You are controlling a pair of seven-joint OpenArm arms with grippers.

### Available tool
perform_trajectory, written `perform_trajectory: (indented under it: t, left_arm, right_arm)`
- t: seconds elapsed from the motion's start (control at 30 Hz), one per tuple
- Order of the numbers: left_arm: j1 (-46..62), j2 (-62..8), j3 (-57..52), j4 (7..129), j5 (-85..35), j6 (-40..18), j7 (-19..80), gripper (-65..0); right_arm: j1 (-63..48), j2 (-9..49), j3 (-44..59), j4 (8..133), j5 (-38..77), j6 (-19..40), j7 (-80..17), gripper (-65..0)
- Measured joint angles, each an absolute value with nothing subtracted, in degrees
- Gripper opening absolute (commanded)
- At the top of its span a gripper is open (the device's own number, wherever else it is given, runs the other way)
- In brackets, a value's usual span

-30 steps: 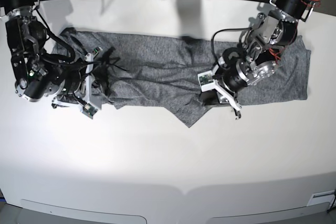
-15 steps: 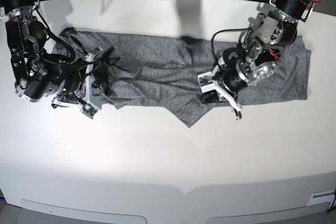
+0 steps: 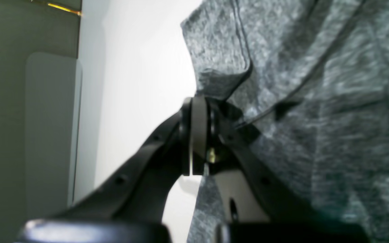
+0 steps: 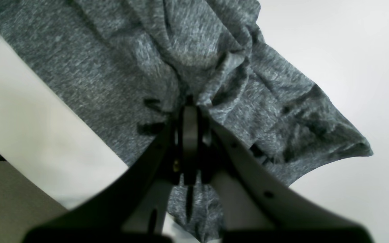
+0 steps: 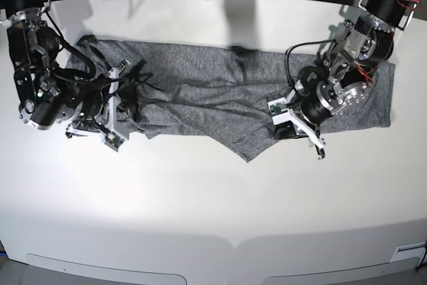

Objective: Fold the T-shirt properly
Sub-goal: 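Drag the held fabric with the left gripper toward the shirt's end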

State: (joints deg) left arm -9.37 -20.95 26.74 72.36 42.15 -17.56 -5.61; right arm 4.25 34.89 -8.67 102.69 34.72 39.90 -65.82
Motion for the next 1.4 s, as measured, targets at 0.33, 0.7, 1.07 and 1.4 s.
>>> perform_trajectory:
  t: [0.33, 0.7, 1.07, 1.4]
  left_arm:
    - [-6.5, -29.1, 26.9, 84.0, 33.1, -17.3, 9.6, -65.0]
    - [1.7, -41.5, 27.0, 100.7, 25.4, -10.9, 30.4, -65.0]
    - [7.3, -42.9, 26.8, 101.1, 26.0, -8.9, 35.2, -65.0]
    - [7.3, -40.8, 26.7, 101.1, 26.0, -3.7, 31.7, -65.0]
  right_arm:
    - [4.3, 34.9, -8.7, 102.7, 34.7, 39.9, -65.4, -65.0]
    - [4.3, 34.9, -8.7, 102.7, 37.5, 39.9, -65.3, -65.0]
    - [4.3, 34.9, -8.7, 104.1, 37.7, 39.9, -66.3, -65.0]
    - [4.3, 34.9, -8.7, 104.3, 37.7, 39.9, -73.6, -65.0]
